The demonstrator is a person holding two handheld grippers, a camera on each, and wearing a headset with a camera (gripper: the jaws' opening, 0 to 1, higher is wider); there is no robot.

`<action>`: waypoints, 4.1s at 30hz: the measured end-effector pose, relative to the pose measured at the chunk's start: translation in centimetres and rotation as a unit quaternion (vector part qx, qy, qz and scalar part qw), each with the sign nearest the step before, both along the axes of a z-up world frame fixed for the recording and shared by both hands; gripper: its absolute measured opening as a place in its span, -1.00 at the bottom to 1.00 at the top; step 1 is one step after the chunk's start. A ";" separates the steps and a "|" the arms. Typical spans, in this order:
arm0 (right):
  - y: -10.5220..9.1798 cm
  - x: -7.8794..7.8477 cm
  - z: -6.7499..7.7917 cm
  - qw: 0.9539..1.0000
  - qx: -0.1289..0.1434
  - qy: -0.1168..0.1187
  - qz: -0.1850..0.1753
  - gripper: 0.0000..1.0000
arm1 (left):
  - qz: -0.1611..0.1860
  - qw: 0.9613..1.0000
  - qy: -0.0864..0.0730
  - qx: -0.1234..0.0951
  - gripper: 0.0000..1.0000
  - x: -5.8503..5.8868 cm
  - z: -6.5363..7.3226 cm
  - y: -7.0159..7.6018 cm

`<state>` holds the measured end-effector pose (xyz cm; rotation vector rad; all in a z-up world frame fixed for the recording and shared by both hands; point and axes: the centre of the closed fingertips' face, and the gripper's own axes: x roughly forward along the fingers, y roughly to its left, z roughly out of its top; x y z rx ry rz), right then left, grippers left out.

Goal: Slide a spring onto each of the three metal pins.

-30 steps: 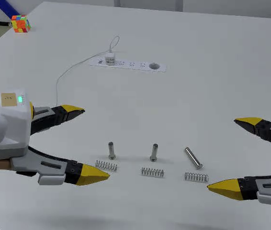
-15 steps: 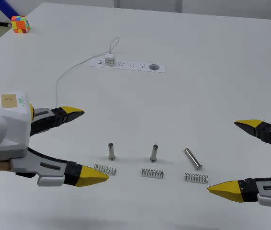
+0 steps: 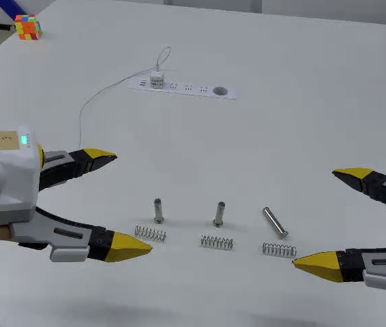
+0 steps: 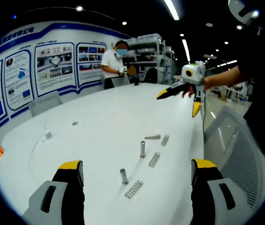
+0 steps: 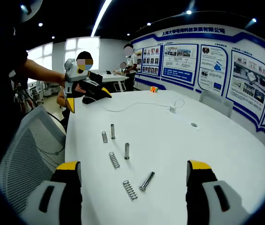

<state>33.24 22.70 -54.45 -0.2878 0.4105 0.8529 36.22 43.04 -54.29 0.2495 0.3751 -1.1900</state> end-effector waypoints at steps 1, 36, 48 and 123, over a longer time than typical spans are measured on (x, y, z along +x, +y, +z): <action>0.0 0.2 0.0 1.000 0.000 0.000 -0.001 0.87 | 0.000 1.000 0.000 0.000 0.95 0.1 0.0 0.0; 0.4 4.5 -5.3 0.997 -0.020 0.065 -0.045 0.18 | 0.006 1.000 0.019 0.001 0.93 0.9 -2.0 -0.1; 0.4 6.1 -8.3 0.993 -0.033 0.097 -0.064 -0.06 | 0.009 0.999 0.031 0.006 0.90 0.8 -2.9 0.1; 0.1 6.5 -10.1 0.978 -0.028 0.138 -0.156 -0.85 | 0.021 0.999 0.032 -0.010 0.85 0.1 -1.8 0.1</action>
